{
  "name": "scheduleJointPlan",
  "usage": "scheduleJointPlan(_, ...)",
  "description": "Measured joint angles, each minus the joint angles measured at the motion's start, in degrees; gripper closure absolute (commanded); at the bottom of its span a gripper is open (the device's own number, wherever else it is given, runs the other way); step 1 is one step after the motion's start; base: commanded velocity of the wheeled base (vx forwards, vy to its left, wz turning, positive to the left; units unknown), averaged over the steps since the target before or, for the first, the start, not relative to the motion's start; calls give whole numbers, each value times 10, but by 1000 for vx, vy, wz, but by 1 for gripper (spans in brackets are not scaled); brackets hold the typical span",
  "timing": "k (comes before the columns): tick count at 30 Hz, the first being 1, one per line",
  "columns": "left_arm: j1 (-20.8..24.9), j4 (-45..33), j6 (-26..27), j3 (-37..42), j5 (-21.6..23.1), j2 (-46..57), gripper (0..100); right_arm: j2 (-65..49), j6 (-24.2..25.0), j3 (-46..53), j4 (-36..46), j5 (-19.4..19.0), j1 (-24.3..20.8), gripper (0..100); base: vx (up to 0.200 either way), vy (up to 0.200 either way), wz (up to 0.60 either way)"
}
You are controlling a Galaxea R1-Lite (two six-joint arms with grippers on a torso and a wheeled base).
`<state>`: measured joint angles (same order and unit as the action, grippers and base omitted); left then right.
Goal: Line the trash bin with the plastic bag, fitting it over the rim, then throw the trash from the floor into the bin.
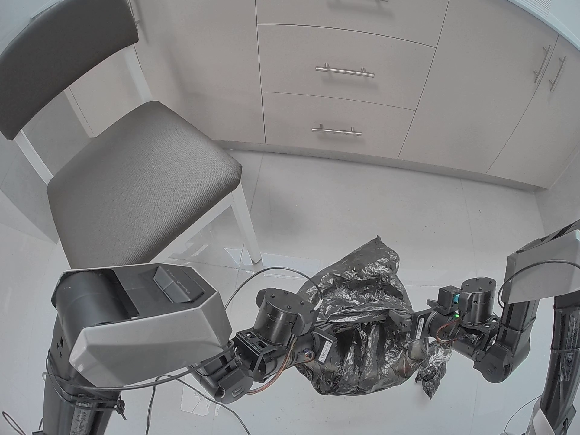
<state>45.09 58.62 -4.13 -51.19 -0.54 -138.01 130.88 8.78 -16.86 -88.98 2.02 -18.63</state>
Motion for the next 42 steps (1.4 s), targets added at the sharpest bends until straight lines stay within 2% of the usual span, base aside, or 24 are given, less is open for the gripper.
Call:
scheduleJointPlan(9, 0, 0, -171, -1, 19, 16, 100, 0, 2, 1, 0, 0, -2, 0, 0, 0, 0)
scheduleJointPlan(12, -2, -8, -236, -1, 38, 24, 100, -3, 9, 1, 0, -2, -2, 0, 0, 0, 0)
scheduleJointPlan(20, -25, -64, -512, -12, 149, 55, 100, -21, 55, 4, 0, -35, 1, 0, 0, 0, 0)
scheduleJointPlan(22, -35, -76, -565, -14, 183, 66, 100, -29, 78, 5, 0, -48, 3, 0, 0, 0, 0)
scheduleJointPlan(24, -44, -84, -593, -15, 201, 74, 100, -37, 97, 5, 0, -60, 7, 0, 0, 0, 0)
scheduleJointPlan(28, -57, -89, -596, -13, 216, 85, 100, -57, 126, 4, 0, -77, 16, 0, 0, 0, 0)
scheduleJointPlan(33, -63, -84, -516, -2, 222, 86, 100, -75, 144, 3, 0, -88, 23, 0, 0, 0, 0)
scheduleJointPlan(35, -64, -76, -503, 5, 223, 85, 100, -80, 148, 3, 0, -92, 25, 0, 0, 0, 0)
scheduleJointPlan(42, -59, 25, -464, 42, 225, 72, 100, -79, 156, -14, 0, -94, 41, 0, 0, 0, 0)
